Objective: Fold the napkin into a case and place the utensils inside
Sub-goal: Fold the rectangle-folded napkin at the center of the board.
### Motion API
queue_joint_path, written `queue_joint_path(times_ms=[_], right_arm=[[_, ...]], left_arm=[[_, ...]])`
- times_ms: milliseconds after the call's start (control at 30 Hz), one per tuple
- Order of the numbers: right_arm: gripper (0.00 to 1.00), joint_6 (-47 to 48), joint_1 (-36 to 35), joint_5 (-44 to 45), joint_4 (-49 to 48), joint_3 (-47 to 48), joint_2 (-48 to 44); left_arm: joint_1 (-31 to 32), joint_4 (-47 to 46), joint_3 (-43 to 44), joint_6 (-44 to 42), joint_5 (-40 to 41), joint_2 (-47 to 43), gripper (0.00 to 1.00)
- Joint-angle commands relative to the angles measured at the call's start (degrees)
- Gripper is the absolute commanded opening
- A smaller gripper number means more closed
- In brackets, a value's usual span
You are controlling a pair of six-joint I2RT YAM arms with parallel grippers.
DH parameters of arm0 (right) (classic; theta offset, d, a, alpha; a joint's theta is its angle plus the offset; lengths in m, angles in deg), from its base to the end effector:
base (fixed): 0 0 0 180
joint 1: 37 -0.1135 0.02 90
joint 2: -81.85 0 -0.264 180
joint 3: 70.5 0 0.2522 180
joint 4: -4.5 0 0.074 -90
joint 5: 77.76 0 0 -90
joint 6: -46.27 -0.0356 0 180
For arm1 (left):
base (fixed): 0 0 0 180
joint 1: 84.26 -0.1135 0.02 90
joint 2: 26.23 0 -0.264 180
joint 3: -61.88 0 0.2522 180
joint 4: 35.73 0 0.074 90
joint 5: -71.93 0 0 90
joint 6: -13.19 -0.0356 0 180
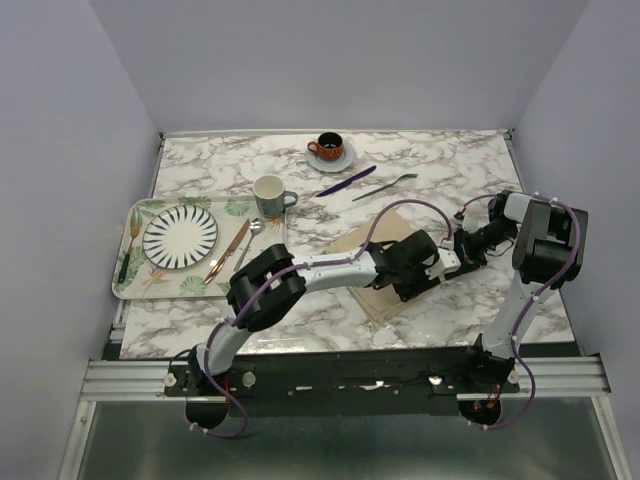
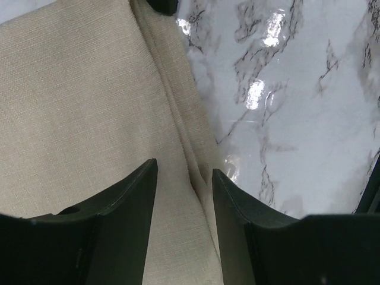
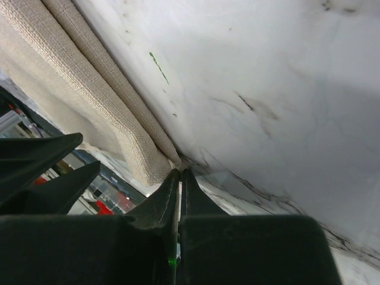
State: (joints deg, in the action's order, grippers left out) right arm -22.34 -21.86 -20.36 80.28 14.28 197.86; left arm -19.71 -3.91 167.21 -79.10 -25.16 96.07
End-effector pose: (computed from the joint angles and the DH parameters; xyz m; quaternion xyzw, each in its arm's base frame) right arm 0.3149 -0.0653 0.1206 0.0103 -0.9501 -0.3081 0.0478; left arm 0.1999 -0.4302 0.1808 0.5327 0.7678 -0.2311 0.2707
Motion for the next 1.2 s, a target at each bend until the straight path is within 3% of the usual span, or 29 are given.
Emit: queue_joint_path(times_ms=[0, 400, 800, 1167], right_arm=[[0.10, 0.2, 0.4, 2.9, -4.9, -1.9, 1.1], [0.05, 0.4, 0.9, 2.9, -5.2, -2.5, 0.4], [0.01, -0.1, 0.9, 3.0, -6.0, -3.2, 0.1], [0.01, -0.6, 0.9, 3.5, -6.4, -3.3, 0.2]], left_arm=[[1.3, 0.4, 1.9, -0.4, 2.5, 1.8, 0.52], [1.4, 1.4, 2.6, -0.9, 4.9, 3.1, 0.38], [1.4, 1.4, 1.9, -0.4, 1.5, 0.0, 0.01], [1.5, 1.4, 1.3, 2.1, -2.0, -3.7, 0.00]])
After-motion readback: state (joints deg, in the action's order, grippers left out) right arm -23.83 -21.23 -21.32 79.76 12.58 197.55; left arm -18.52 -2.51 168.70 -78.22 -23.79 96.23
